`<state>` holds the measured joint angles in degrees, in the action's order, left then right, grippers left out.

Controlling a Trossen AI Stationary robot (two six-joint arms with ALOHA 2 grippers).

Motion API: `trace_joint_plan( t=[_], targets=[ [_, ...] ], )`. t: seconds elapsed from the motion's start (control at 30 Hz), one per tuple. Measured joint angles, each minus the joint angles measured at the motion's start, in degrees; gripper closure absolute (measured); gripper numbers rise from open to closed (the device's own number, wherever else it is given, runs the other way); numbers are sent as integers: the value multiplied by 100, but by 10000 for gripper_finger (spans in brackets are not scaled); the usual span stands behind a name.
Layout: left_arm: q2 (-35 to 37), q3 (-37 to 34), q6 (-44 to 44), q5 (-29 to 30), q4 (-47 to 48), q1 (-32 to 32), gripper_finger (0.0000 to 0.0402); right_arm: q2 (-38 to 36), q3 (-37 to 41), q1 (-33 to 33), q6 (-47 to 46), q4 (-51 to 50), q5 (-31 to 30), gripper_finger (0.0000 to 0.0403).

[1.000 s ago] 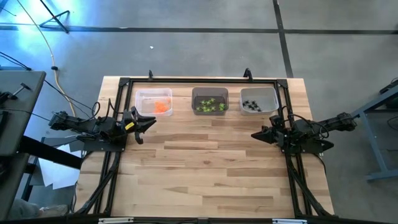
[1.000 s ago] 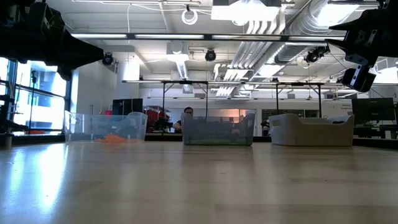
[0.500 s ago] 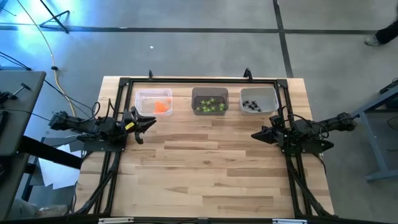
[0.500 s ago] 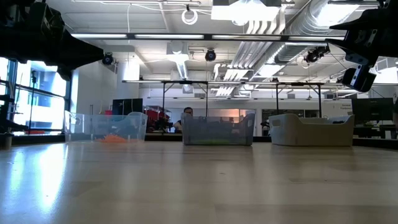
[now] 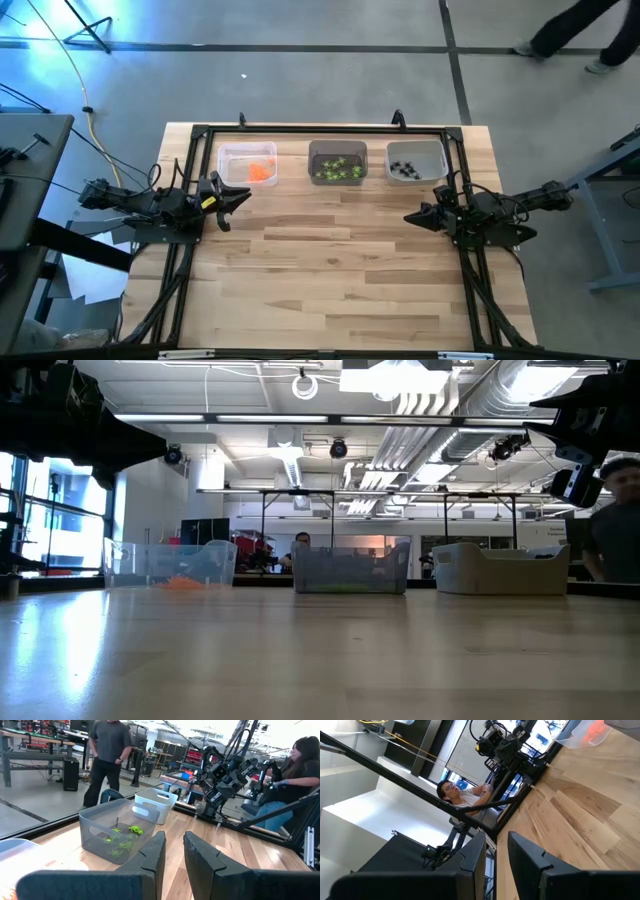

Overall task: Sort Halloween decoration
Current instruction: Return to Home Position

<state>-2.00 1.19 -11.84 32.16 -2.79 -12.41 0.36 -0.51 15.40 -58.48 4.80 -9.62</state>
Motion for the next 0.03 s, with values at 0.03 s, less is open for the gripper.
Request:
trace_joint_plan(
  t=[0.03],
  targets=[
    [0, 0, 0, -1, 0, 0, 346, 0, 0, 0, 0, 2, 0, 324]
  ],
)
